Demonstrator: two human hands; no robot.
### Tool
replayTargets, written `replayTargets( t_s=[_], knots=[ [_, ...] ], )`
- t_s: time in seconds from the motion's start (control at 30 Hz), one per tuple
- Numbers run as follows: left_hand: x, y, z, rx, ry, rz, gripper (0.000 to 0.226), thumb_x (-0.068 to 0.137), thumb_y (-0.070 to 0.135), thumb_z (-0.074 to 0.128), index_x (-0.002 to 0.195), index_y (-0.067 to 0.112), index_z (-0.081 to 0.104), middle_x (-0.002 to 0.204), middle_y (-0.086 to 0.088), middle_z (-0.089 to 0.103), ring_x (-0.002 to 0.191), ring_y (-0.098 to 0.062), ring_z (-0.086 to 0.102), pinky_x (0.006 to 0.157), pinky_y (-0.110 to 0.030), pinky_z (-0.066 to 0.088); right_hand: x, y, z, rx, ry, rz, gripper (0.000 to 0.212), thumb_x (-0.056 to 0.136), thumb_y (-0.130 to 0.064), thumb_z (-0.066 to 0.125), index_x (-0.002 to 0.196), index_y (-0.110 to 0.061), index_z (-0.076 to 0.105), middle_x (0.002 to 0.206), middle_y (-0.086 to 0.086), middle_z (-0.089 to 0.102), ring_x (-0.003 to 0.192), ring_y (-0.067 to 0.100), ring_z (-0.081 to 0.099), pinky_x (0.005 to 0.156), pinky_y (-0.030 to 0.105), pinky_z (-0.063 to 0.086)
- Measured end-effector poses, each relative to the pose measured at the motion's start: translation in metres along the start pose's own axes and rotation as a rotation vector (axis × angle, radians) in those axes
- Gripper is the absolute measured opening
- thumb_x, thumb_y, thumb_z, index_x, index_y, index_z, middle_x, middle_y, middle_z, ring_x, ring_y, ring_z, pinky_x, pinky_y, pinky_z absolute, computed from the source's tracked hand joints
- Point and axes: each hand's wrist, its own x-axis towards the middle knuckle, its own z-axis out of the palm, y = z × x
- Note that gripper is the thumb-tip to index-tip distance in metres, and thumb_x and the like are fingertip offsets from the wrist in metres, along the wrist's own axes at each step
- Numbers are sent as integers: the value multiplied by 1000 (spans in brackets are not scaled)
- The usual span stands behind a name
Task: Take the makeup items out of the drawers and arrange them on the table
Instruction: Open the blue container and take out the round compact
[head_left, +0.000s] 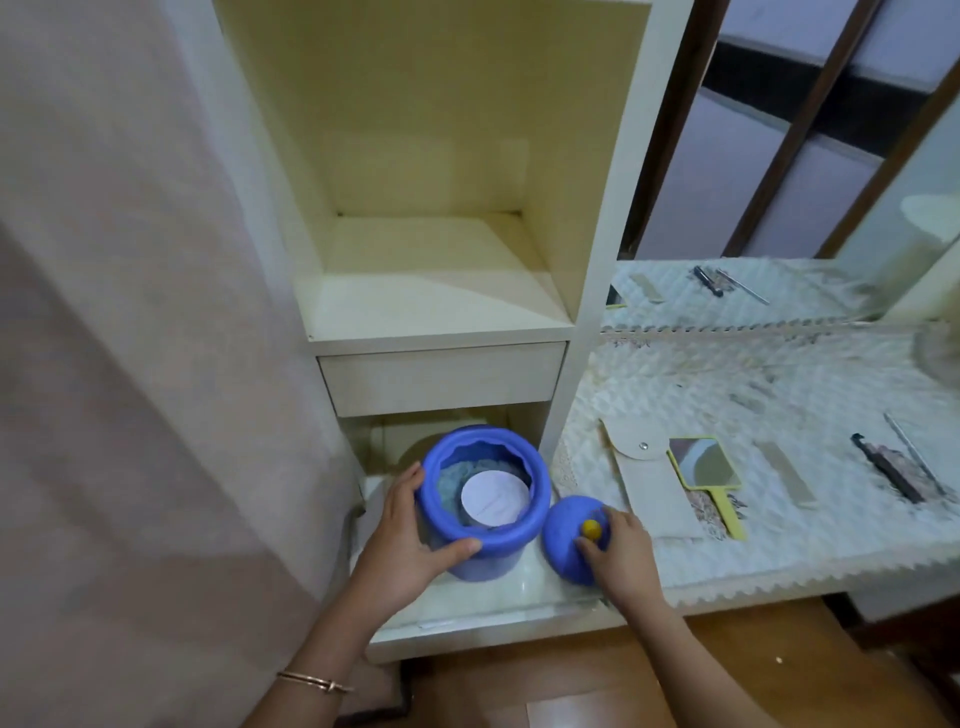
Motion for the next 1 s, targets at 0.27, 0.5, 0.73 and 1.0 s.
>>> replayTargets(
  t_s=[0.27, 0.5, 0.73, 1.0],
  knots=[
    [-3, -11, 8, -245, -3, -79, 120, 38, 67, 77, 138, 29, 23, 145, 3, 34, 130, -12, 40, 108, -38, 39, -21, -110, -30, 168, -71, -444, 32, 83, -11, 61, 115, -11, 59, 100, 4, 62, 93, 20, 58, 82, 24, 42],
    [-3, -15, 10, -436, -16, -123, 92, 41, 39, 86, 115, 52, 33, 136, 4, 45, 121, -11, 49, 101, -37, 47, 13, -154, 4, -519, -514, -313, 41, 79, -29, 62, 113, -8, 56, 115, 10, 63, 105, 26, 58, 82, 29, 43],
    [7, -11, 10, -496, -33, -136, 96, 38, 32, 79, 119, 42, 29, 134, -2, 44, 120, -19, 50, 104, -41, 44, 19, -165, 10, -776, -645, -295, 36, 76, -27, 68, 108, -10, 63, 108, 10, 66, 103, 27, 60, 89, 34, 47],
    [32, -8, 19, -452, 157, -157, 55, 52, 24, 57, 105, 32, 43, 113, -8, 55, 109, -31, 55, 99, -46, 44, 17, -151, 11, -693, -453, -460, 44, 74, -36, 66, 108, -10, 58, 120, 17, 49, 107, 34, 49, 94, 38, 40]
  ],
)
